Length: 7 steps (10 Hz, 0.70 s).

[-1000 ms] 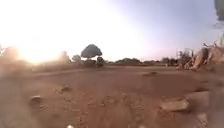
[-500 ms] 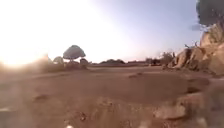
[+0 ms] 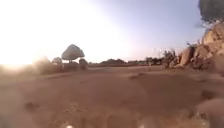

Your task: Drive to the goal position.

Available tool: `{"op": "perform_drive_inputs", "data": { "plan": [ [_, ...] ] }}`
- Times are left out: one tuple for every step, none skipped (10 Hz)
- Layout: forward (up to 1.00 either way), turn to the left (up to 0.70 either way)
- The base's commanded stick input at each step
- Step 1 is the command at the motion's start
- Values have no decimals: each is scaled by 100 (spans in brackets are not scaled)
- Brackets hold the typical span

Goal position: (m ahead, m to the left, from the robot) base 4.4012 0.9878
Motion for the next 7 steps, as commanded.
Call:
{"op": "perform_drive_inputs", "data": {
  "plan": [
    [68, 0],
    [68, 0],
    [68, 0],
    [68, 0],
    [68, 0],
    [68, 0],
    [68, 0]
  ]
}}
